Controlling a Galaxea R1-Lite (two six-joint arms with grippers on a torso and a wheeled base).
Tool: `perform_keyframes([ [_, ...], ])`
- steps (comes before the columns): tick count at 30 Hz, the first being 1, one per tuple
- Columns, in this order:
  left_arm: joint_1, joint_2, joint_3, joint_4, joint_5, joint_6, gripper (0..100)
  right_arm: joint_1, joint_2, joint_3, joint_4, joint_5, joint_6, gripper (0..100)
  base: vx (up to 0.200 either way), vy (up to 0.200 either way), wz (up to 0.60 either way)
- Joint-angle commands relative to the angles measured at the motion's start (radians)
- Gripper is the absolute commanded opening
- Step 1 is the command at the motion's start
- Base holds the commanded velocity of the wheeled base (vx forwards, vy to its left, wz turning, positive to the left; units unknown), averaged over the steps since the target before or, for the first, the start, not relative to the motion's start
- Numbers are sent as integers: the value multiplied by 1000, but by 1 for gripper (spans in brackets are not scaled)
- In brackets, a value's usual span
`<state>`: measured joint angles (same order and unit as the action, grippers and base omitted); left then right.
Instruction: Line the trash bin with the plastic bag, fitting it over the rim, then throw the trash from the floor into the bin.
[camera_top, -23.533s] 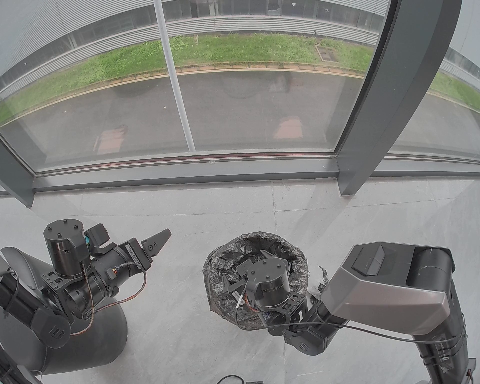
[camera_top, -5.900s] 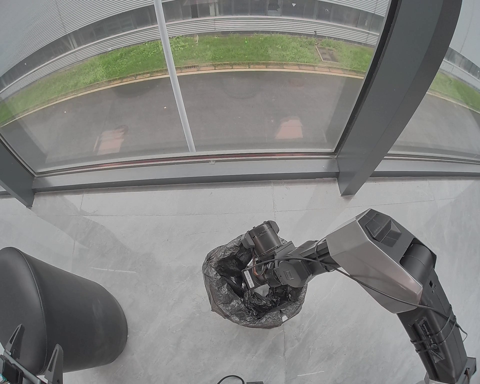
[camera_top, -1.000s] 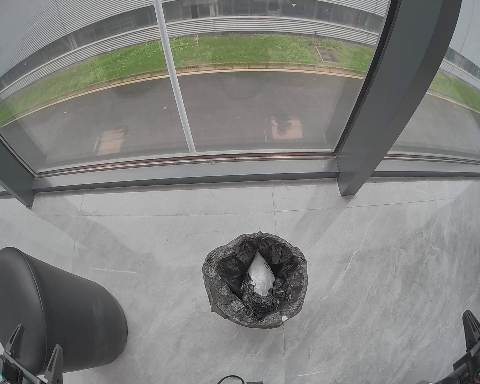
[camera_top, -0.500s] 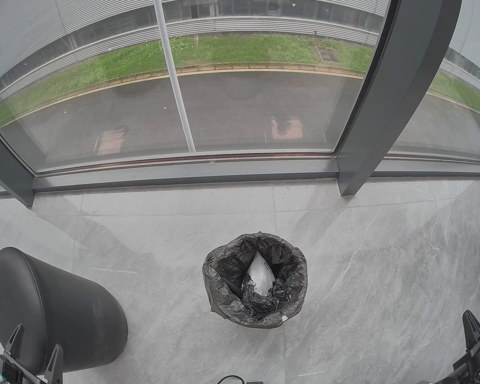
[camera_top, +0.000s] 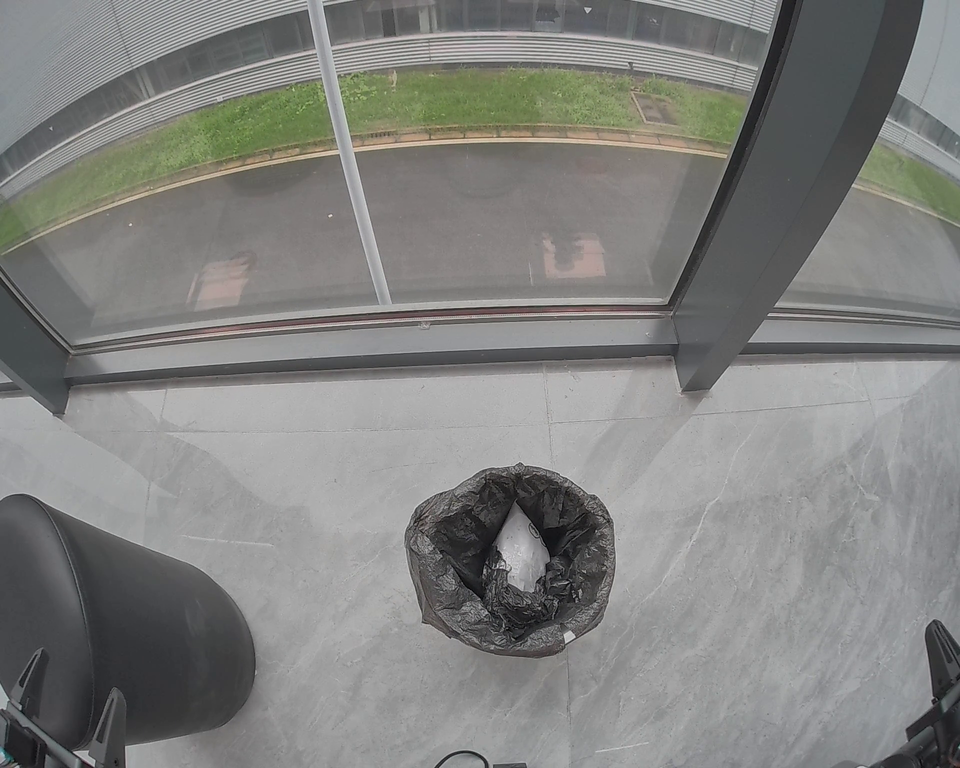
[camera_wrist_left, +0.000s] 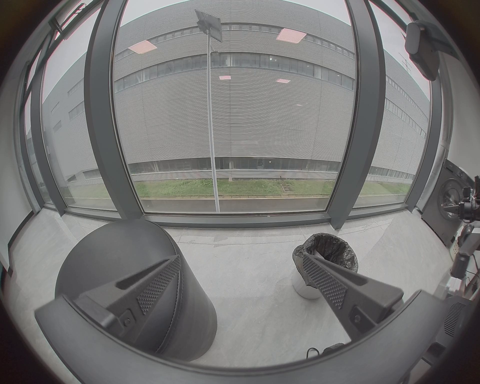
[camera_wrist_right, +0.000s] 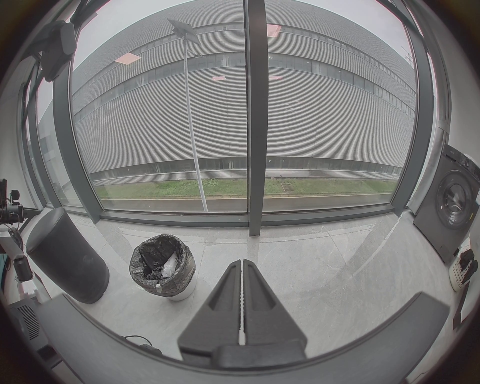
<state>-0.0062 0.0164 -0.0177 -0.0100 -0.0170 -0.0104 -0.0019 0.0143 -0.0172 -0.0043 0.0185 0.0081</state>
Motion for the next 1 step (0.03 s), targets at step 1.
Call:
perform_keyframes([
  [1,0,-15,18,-1,0,0,100,-1,-14,17,0,0,0,0,0,0,0],
])
